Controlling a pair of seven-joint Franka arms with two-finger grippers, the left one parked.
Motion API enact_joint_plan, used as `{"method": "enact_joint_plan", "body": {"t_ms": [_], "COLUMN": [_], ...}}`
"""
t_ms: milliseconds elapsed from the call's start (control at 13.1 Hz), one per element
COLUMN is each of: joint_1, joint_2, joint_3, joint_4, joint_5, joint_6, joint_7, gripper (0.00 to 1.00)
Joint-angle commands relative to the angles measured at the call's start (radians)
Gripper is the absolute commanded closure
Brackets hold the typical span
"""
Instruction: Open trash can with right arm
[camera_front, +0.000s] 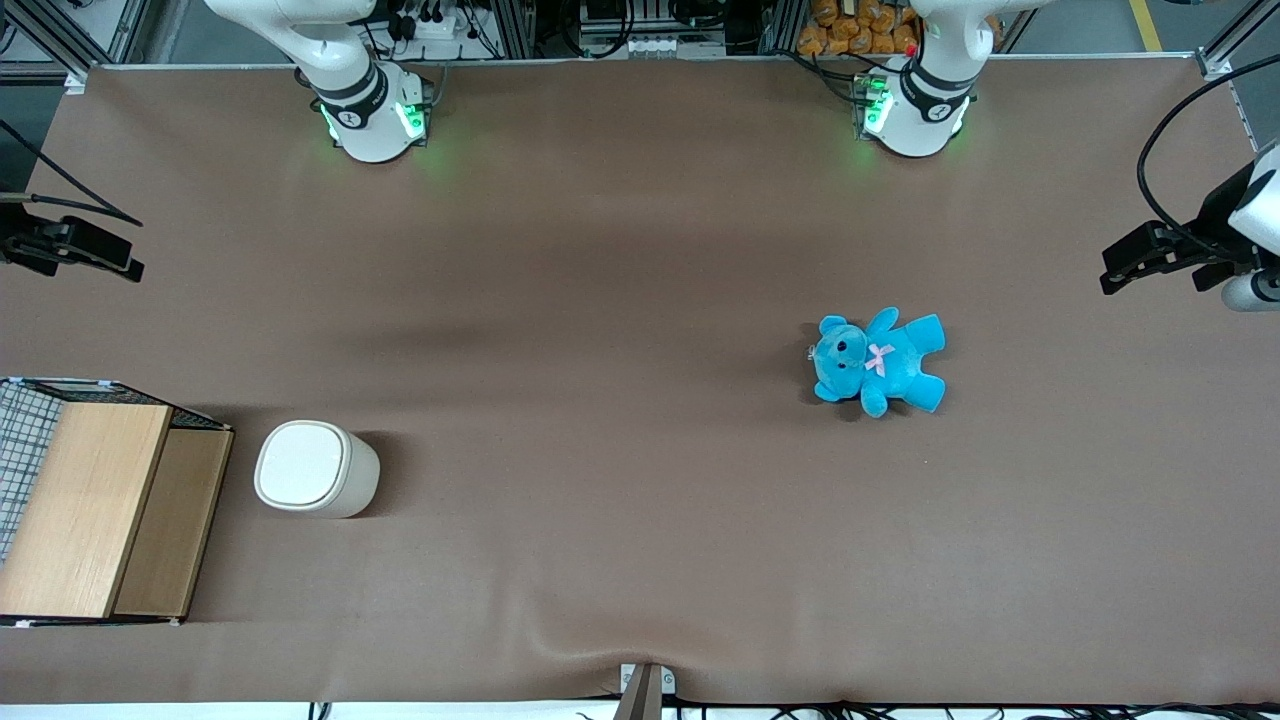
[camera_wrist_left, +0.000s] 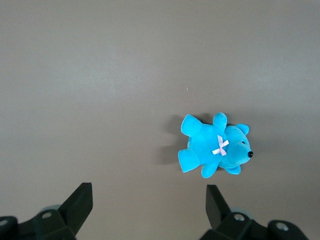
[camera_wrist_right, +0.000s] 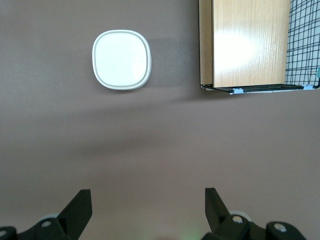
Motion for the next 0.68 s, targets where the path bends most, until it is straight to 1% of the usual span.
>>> {"method": "enact_joint_plan", "body": {"t_ms": [0,457,609], "joint_1": [-0.015,-0.006,-0.006], "joint_2": [0.002,0.095,0.13], "joint_3": [0.008,0.011,0.013], "joint_4": [0.008,0.051,0.061], "joint_5": [0.009,0.003,0.006], "joint_6": [0.002,0.008,0.04], "joint_7": [0.001,0.001,0.003], "gripper": [0.0,0.0,0.0]}}
